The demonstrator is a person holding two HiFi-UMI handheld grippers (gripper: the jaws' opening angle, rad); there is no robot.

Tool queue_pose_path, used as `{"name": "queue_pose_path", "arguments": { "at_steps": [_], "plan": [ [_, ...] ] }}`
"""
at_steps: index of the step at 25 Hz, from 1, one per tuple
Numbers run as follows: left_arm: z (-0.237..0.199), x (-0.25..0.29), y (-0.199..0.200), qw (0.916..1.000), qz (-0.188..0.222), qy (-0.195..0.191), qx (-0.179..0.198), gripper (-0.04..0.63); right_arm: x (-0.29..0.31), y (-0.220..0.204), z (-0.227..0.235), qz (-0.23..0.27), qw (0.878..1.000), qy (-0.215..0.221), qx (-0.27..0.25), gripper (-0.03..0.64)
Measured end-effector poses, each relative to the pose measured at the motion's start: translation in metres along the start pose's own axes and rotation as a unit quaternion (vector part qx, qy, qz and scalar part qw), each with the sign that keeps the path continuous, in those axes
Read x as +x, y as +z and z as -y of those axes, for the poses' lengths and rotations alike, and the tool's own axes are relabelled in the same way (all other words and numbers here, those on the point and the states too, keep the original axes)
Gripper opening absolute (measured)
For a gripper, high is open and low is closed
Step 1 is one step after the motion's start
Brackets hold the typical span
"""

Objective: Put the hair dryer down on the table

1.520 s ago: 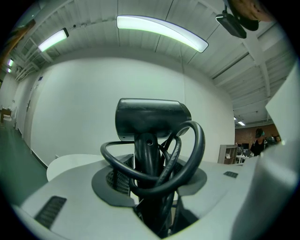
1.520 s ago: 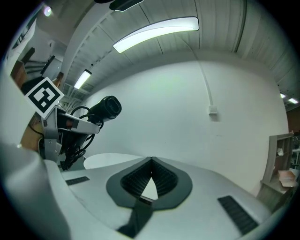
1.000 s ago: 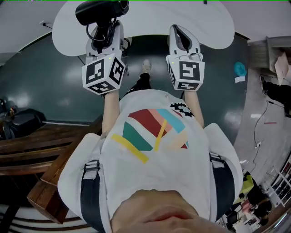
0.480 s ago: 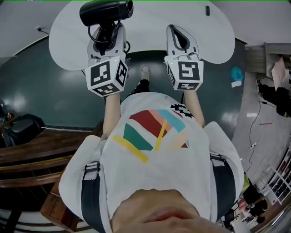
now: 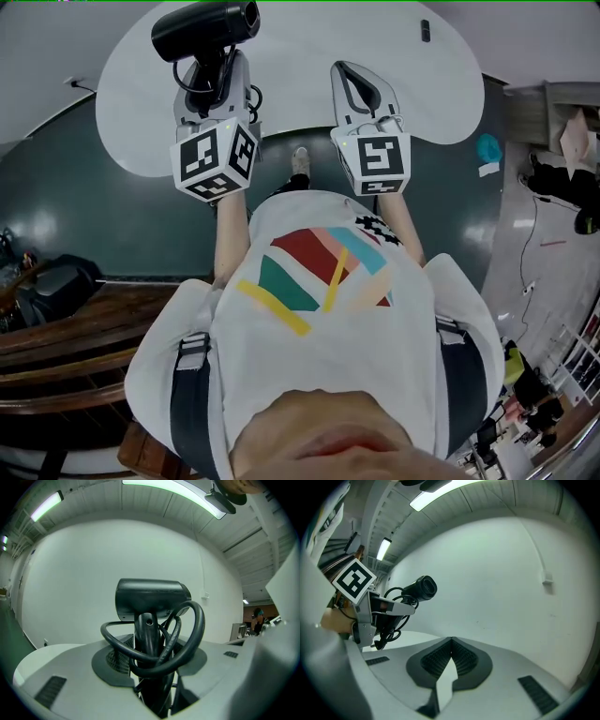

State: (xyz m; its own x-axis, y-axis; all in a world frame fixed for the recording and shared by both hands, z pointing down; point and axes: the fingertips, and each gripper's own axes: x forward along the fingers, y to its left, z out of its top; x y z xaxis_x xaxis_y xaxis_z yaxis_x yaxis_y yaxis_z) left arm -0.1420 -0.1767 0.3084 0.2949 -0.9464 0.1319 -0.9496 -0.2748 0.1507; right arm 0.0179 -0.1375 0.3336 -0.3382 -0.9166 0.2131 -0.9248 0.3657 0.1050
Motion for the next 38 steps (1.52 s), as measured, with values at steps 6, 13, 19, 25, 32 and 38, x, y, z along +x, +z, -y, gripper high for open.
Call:
{"name": "queue_pose_path", "arguments": {
  "at_steps": [6,13,19,25,32,38],
  "plan": [
    [-0.007,0.034,0.003,0.9999,-0.001,-0.007,0.010,0.221,0.030,-0.001,0.011,0.000,1.000,0.000,0.007,0.011],
    [-0.007,0.090,0.001,0.9997,-0.008,0.000,0.021,0.221,0.073,-0.007,0.036,0.001,1.000,0.011,0.014,0.011],
    [-0.024,0.109,0.003,0.9996,-0.013,0.008,0.022,0.221,0.097,-0.003,0.035,0.006,0.998,0.038,0.058,0.011],
    [-0.037,0.120,0.001,0.9994,-0.023,0.012,0.021,0.221,0.114,-0.005,0.032,-0.003,0.996,0.056,0.070,0.011],
    [-0.043,0.110,-0.002,0.9993,-0.027,0.021,0.017,0.221,0.107,-0.008,0.025,-0.016,0.995,0.061,0.078,0.011],
    [-0.042,0.083,-0.003,0.9990,-0.027,0.034,0.009,0.221,0.088,-0.005,0.019,-0.014,0.996,0.065,0.064,0.011]
  ]
}}
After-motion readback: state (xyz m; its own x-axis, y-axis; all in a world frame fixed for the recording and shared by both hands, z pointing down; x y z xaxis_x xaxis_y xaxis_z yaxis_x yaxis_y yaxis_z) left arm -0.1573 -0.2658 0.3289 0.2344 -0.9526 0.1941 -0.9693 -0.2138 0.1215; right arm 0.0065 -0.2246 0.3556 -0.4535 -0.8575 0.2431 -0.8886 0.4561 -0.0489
